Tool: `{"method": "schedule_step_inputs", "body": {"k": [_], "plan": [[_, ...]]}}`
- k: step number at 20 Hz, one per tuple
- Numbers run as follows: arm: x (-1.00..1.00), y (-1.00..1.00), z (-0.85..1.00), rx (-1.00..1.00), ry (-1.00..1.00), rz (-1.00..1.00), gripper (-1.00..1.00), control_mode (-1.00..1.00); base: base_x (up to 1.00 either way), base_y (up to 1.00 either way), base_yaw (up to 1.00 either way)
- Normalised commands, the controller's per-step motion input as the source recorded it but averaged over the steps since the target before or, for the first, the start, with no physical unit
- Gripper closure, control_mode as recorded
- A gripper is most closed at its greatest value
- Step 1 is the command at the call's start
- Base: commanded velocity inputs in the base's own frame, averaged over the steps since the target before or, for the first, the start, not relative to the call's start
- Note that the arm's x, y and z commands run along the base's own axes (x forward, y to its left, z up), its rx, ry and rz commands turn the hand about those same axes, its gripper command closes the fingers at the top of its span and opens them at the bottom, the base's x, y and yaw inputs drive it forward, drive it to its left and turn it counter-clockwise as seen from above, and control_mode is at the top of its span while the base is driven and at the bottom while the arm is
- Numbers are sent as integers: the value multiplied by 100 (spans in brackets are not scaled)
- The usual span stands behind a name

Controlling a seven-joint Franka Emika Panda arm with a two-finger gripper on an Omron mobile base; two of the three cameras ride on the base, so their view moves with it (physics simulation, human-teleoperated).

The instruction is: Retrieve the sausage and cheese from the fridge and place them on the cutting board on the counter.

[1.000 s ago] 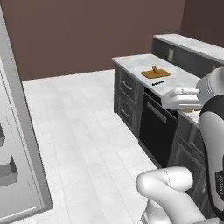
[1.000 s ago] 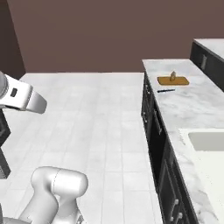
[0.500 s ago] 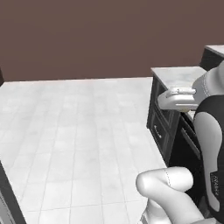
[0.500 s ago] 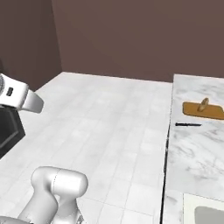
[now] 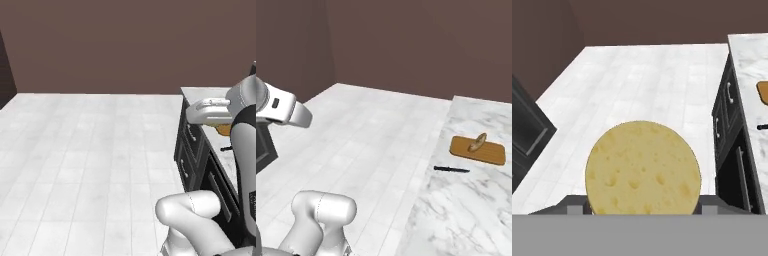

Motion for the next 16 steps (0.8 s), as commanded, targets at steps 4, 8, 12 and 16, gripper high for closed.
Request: {"method": "schedule_step_inputs", "body": {"k": [4,8,12,16], "plan": [[0,0,0,0,0,0,100,100,100,-4,-6],[0,0,0,0,0,0,100,100,100,0,-20],[0,0,0,0,0,0,100,100,100,0,-20],[0,0,0,0,0,0,100,100,100,10,-31]]}}
